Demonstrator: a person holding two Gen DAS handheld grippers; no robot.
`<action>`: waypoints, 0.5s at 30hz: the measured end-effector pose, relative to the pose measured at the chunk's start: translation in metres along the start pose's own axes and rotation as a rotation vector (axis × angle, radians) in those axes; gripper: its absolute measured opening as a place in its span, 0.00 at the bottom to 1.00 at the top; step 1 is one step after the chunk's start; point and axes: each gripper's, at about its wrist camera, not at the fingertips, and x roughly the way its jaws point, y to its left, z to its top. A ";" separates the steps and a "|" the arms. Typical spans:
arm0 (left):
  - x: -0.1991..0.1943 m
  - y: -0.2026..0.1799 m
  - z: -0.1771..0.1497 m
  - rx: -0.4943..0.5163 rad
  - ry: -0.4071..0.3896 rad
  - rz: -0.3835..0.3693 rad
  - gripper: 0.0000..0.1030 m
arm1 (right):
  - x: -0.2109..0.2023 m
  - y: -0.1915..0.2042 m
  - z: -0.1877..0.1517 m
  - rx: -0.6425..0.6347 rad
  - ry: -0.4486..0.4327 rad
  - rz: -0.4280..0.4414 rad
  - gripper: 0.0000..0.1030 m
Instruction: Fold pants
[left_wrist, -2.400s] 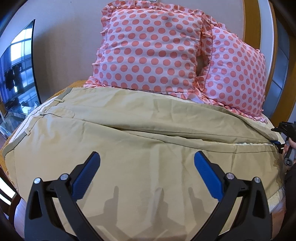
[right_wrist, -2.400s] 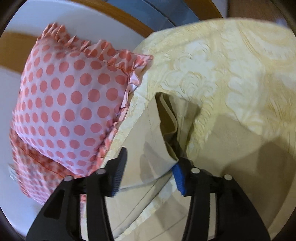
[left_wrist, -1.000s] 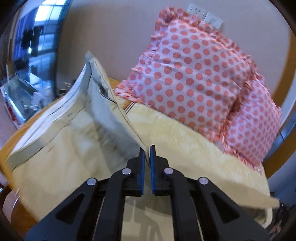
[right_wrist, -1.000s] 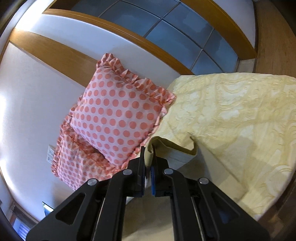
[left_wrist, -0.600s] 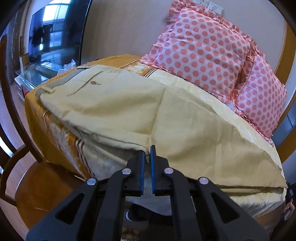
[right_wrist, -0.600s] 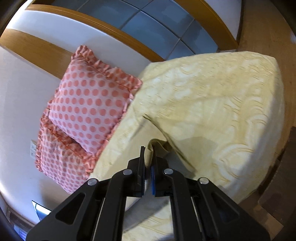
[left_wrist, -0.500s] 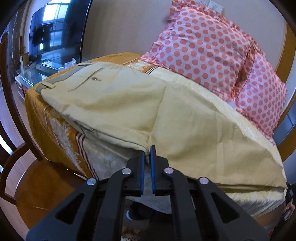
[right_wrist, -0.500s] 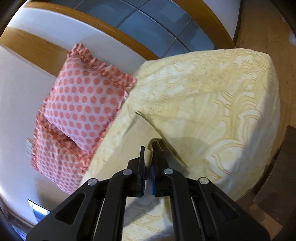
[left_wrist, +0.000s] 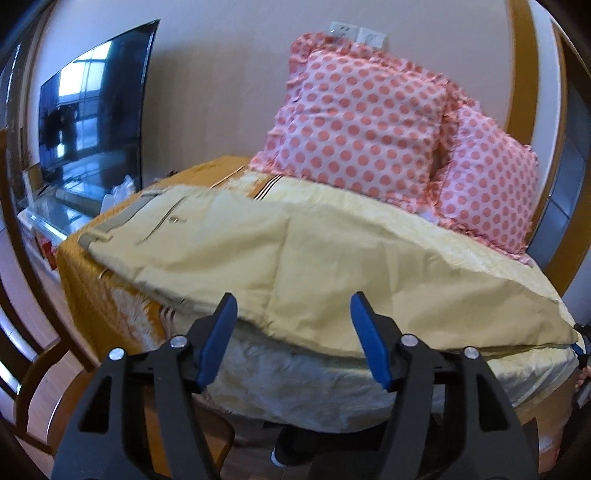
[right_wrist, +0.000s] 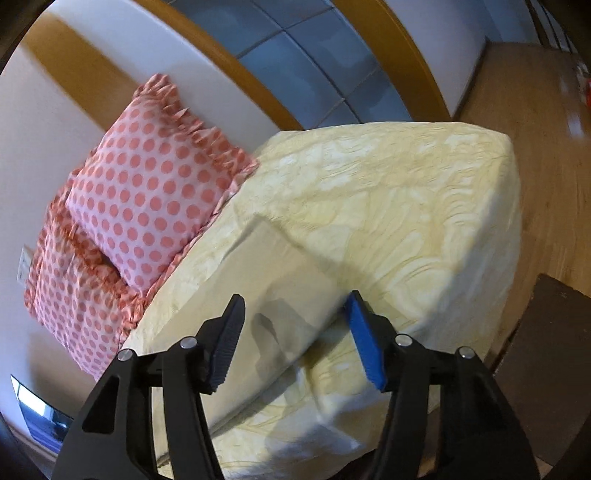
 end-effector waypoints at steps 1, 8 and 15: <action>0.003 -0.003 0.002 0.010 -0.004 -0.010 0.64 | 0.002 0.003 -0.003 -0.004 0.002 0.018 0.50; 0.033 0.002 0.004 -0.022 0.018 -0.034 0.66 | 0.009 0.015 -0.018 -0.041 -0.060 0.135 0.06; 0.060 0.015 -0.009 -0.054 0.087 -0.033 0.68 | -0.002 0.141 -0.011 -0.312 -0.088 0.365 0.06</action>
